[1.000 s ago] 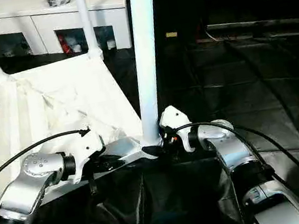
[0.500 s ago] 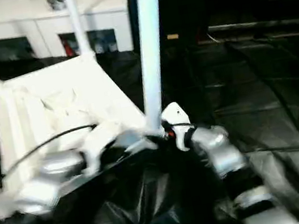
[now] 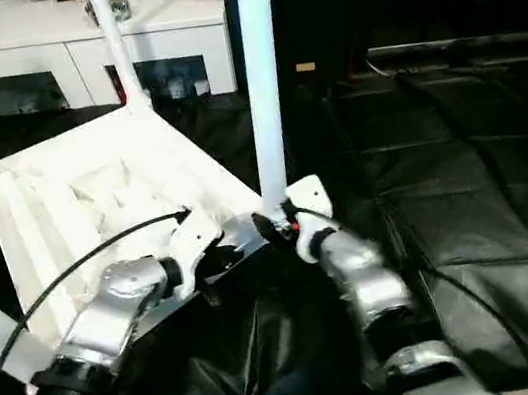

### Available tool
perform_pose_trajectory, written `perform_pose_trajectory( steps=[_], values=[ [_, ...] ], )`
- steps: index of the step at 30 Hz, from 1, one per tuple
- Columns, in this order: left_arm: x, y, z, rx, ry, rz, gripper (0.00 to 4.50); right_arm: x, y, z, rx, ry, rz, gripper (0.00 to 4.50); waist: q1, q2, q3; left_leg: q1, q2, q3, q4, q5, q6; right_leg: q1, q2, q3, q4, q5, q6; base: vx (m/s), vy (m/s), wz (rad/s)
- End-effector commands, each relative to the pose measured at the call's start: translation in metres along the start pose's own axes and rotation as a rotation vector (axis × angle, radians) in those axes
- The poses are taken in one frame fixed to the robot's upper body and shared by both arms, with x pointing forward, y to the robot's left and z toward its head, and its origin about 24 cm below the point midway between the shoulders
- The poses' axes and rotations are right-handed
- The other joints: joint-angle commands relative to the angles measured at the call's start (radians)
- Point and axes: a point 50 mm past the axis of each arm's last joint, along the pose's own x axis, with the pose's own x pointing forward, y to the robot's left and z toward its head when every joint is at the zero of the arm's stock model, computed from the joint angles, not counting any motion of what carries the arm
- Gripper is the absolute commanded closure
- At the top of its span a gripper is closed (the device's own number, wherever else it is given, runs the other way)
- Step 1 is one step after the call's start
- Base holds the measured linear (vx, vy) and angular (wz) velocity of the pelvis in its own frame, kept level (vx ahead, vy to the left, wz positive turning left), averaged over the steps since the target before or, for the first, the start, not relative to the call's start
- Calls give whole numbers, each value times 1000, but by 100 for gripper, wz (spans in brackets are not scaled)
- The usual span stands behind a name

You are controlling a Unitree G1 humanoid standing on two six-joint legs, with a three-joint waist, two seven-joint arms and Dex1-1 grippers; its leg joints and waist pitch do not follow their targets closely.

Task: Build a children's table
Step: Rotate leg to tighten

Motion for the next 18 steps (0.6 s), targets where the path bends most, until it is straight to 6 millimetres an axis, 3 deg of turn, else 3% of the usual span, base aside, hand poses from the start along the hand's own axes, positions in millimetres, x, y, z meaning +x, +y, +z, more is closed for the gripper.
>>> perform_pose_trajectory(
  steps=[1,4,8,11,18],
  values=[
    [3,-13,4,40,-62,-115,450,4,10,12,-54,-15,132,51,0,-11,-52,-17,-22,22,-64,-257,69,63,-11,11,-75,-296,-161,0,0,0],
    [-8,-13,1,41,-78,-205,450,-15,0,10,-119,39,282,51,7,-13,-52,-10,-19,26,-61,-239,79,63,-10,12,-71,-277,-183,0,0,0],
    [-16,-16,-3,48,-61,-301,450,-26,-5,9,-137,83,376,51,9,-10,-53,-12,-17,26,-61,-219,82,65,-10,13,-62,-229,-209,0,0,0],
    [-20,-17,-6,54,-45,-342,450,-32,-5,9,-149,105,429,85,9,-12,-53,-10,-15,28,-60,-207,88,64,-10,13,-60,-198,-224,0,0,0],
    [-27,-11,-10,74,-12,-376,450,-40,-3,8,-183,150,532,140,9,-15,-50,-11,-15,27,-62,-228,75,64,-12,13,-67,-270,-200,0,0,0]
  ],
)
